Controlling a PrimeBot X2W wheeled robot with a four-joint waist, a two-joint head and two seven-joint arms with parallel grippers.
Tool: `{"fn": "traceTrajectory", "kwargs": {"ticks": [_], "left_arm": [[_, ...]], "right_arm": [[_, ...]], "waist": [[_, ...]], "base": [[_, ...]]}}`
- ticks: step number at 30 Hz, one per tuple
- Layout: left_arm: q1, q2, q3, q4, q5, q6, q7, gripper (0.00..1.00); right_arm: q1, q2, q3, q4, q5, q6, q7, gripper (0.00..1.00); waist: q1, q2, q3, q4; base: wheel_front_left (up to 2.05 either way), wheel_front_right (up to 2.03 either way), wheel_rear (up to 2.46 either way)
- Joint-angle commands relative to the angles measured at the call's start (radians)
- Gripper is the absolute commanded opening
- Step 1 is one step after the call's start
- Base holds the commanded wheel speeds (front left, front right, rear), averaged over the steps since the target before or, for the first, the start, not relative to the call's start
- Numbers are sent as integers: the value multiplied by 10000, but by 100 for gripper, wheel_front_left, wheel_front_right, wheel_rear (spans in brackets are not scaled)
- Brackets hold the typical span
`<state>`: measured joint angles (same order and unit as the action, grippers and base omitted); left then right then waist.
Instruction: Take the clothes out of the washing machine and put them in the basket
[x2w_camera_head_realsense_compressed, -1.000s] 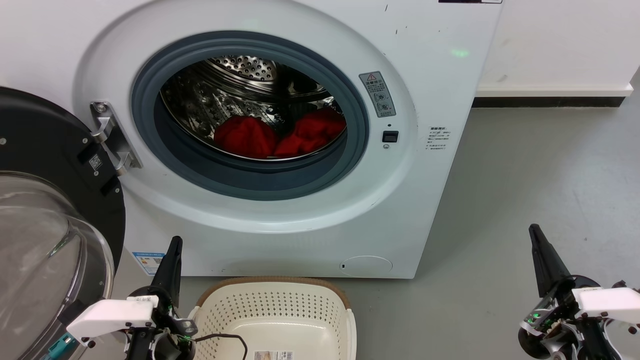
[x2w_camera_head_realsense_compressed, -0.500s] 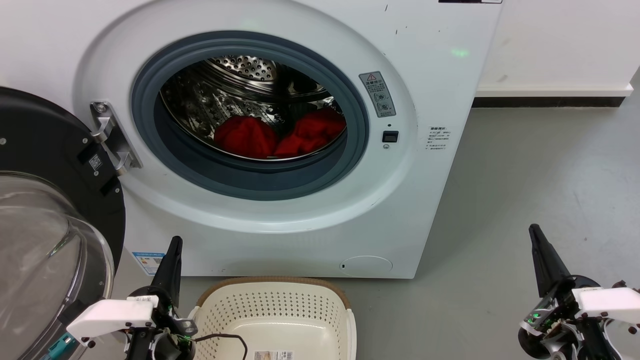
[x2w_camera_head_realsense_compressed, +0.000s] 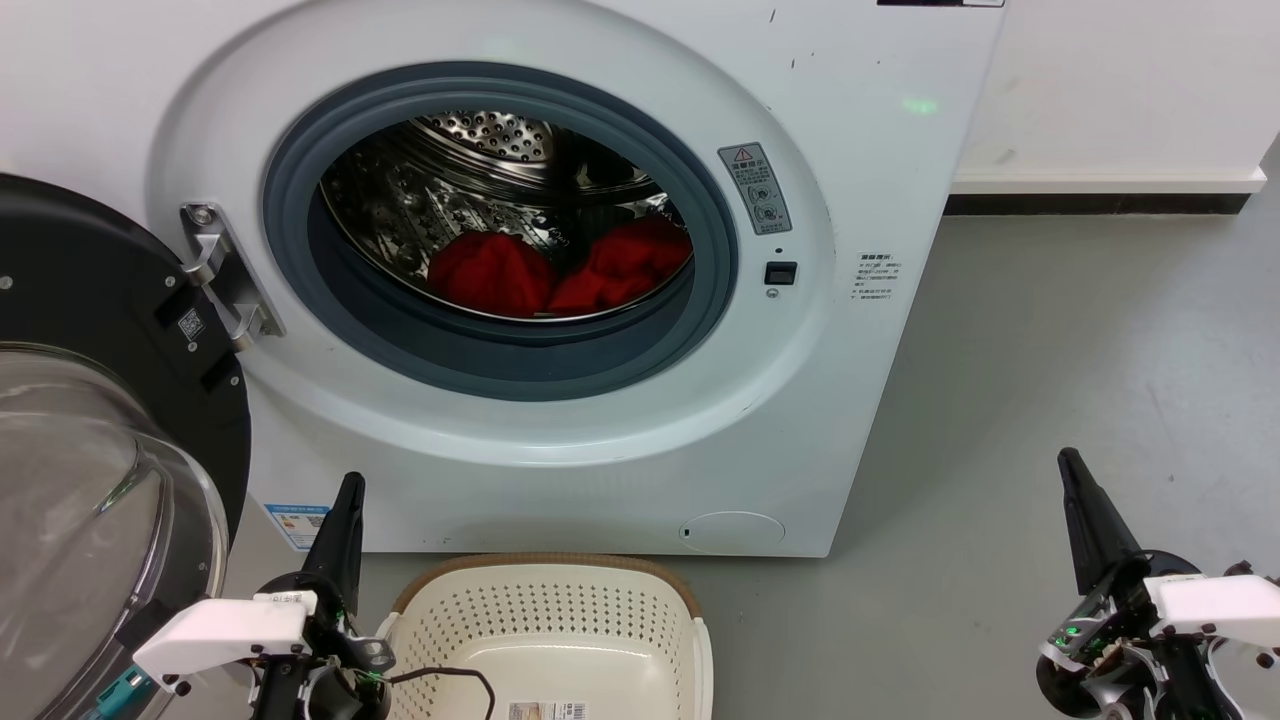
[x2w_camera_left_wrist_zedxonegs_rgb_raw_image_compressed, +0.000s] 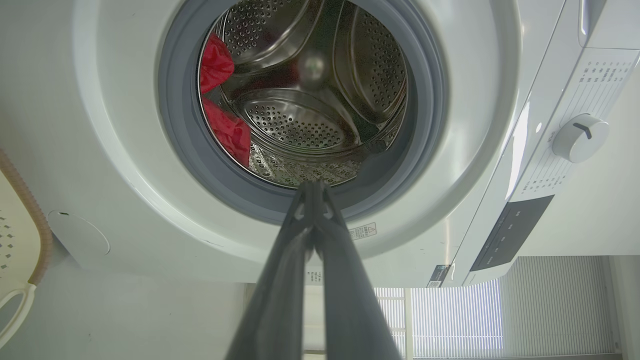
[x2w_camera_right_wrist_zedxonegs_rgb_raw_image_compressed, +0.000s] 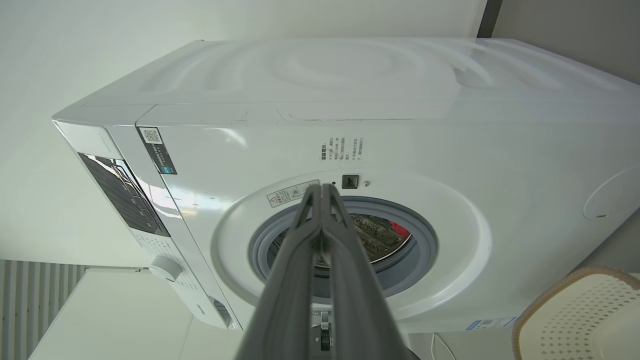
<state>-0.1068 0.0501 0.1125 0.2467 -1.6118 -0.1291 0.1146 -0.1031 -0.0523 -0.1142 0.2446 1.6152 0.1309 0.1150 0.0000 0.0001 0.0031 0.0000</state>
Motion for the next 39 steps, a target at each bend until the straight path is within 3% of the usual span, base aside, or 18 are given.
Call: {"fn": "traceTrajectory", "kwargs": {"ticks": [1, 10, 11, 12, 13, 14, 29, 39], "left_arm": [[-60, 1, 30, -7, -25, -45, 15, 0], [-60, 1, 30, -7, -25, -45, 16, 0], [15, -4, -8, 42, 0, 2, -2, 100], [57, -10, -19, 98, 3, 4, -11, 100], [119, -15, -35, 149, 8, 8, -27, 0], [247, -27, -47, 276, 4, 13, -14, 100], [553, -22, -52, -93, 562, 7, -723, 100], [551, -17, 480, -192, 1712, 3, -1156, 100]], "right_arm": [[-122, 35, 7, 14, -45, -3, 8, 0], [-122, 36, 7, 14, -45, -3, 7, 0], [19, 0, 2, 29, 4, 0, 0, 100], [63, 2, 8, 86, 1, 0, -8, 100], [119, 4, 19, 141, -5, -2, -22, 0], [235, 6, 18, 256, 0, -2, -10, 100], [481, 10, 136, -34, -546, -2, -721, 100], [364, 7, -356, 122, -2740, -2, -1154, 100]], "waist": [[0, -1, 0, 0], [0, -1, 0, 0], [0, -1, 0, 0], [0, -1, 0, 0], [1, -1, 3, 0], [0, -1, 2, -1], [0, -1, 23, -26], [0, -1, 25, -47]], "base": [[0, 0, 0], [0, 0, 0], [0, 0, 0], [0, 0, 0], [0, 0, 0], [0, 0, 0], [0, 0, 0], [0, 0, 0]]}}
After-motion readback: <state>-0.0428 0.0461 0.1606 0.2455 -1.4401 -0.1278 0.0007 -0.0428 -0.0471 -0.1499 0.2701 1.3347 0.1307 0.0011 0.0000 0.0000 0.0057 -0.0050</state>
